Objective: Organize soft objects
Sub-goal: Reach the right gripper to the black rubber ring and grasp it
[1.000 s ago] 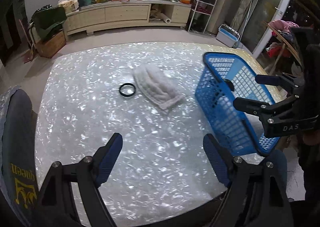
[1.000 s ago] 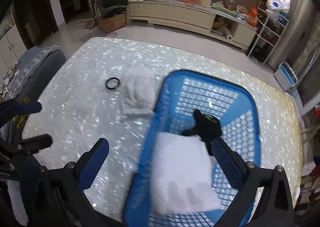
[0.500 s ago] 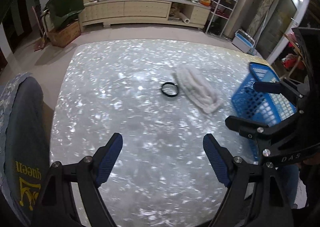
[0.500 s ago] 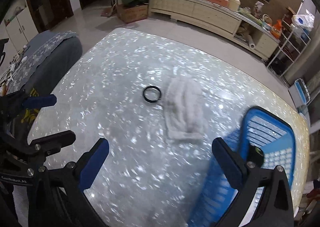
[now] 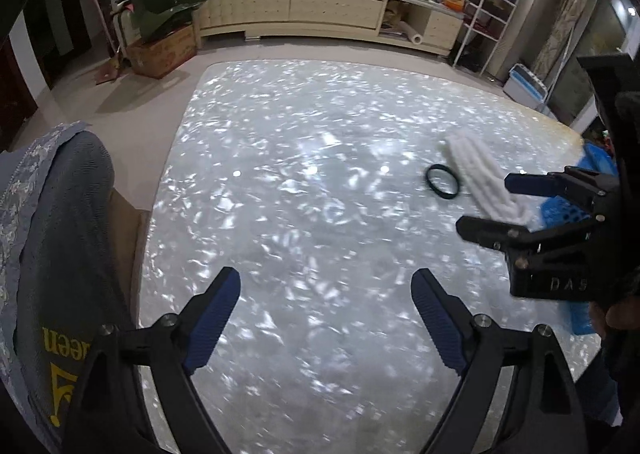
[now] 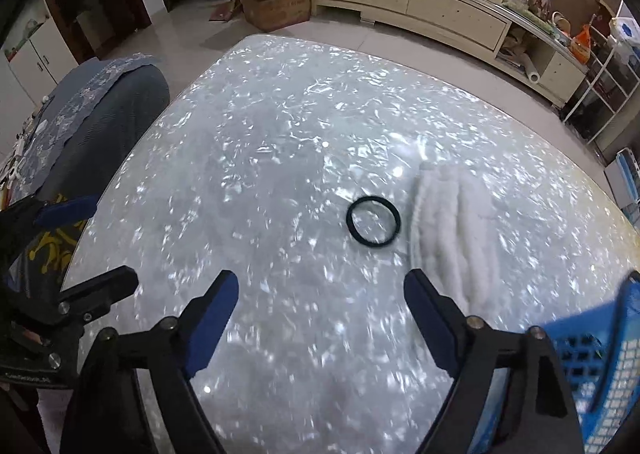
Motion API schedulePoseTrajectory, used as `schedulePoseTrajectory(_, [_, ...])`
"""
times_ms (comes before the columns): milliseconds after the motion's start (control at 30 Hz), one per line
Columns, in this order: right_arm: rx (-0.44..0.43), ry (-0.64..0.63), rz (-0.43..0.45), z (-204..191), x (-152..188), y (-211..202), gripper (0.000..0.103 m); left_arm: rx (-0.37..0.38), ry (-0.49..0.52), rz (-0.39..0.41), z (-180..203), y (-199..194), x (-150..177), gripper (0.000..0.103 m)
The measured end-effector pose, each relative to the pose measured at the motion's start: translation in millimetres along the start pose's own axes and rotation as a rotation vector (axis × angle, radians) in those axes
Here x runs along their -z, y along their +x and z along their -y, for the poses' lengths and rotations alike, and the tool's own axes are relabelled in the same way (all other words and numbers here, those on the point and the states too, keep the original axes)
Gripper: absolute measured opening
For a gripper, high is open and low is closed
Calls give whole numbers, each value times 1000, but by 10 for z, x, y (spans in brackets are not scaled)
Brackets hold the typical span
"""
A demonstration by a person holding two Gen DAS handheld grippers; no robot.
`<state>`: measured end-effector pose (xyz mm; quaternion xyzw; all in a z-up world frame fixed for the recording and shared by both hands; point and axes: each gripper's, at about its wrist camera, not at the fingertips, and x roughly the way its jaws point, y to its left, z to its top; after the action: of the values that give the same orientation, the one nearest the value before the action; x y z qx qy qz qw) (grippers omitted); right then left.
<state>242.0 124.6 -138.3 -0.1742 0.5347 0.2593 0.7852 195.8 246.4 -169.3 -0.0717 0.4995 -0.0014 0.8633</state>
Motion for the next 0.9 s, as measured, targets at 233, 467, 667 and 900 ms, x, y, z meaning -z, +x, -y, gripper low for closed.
schedulePoseTrajectory(233, [-12, 32, 16, 67, -211, 322, 65, -71, -1, -16, -173, 243, -127, 103])
schedulePoseTrajectory(467, [-13, 23, -18, 47, -319, 605, 49, -71, 17, -21, -229, 440, -270, 103])
schedulePoseTrajectory(667, [5, 31, -47, 68, -360, 821, 35, -62, 25, -25, -212, 546, -297, 103])
schedulePoseTrajectory(900, [-36, 27, -44, 117, -297, 830, 8, -19, 6, -46, -227, 610, -277, 103])
